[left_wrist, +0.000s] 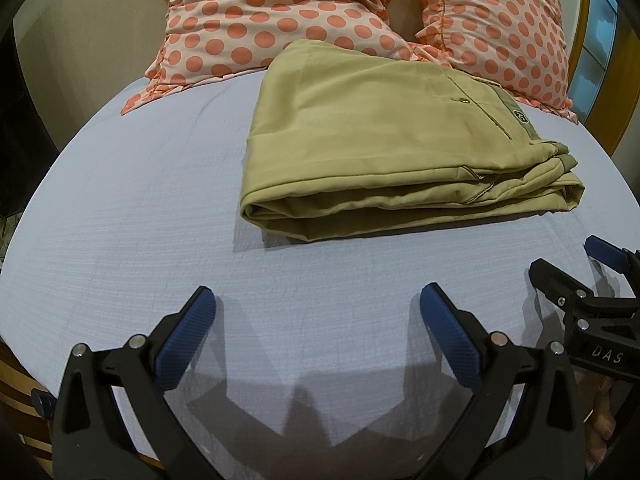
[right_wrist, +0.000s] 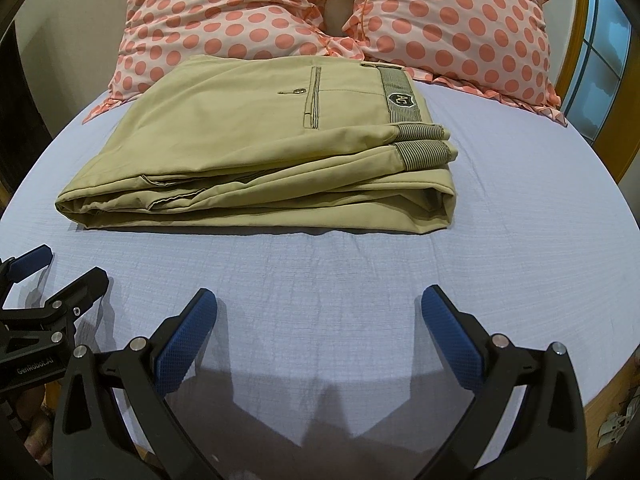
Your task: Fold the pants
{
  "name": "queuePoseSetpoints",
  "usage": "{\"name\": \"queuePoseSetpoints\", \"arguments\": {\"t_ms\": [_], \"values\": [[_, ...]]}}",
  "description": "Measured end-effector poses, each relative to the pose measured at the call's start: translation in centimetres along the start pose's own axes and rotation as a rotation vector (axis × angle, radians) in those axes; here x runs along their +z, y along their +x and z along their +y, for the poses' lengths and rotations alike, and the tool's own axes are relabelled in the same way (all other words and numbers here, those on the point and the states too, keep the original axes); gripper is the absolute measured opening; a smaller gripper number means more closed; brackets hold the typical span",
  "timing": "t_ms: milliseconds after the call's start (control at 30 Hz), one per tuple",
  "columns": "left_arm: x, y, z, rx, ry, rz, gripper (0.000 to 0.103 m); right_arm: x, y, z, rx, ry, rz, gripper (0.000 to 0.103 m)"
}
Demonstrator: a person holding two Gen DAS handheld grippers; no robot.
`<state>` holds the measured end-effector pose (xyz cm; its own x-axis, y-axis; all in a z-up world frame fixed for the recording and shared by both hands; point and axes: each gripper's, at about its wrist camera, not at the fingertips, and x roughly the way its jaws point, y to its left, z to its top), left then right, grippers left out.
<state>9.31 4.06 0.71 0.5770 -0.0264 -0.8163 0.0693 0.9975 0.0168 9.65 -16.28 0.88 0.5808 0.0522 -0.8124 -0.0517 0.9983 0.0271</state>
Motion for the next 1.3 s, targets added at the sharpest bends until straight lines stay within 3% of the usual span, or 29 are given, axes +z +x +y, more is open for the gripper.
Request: {"name": "queuePoseSetpoints", "arguments": {"t_ms": [1300], "values": [[0.10,0.23,0.15,-0.004,0.006,0.012,0.101,0.05,0.05,-0.11,0.002,-0.002,0.000,0.102]]}}
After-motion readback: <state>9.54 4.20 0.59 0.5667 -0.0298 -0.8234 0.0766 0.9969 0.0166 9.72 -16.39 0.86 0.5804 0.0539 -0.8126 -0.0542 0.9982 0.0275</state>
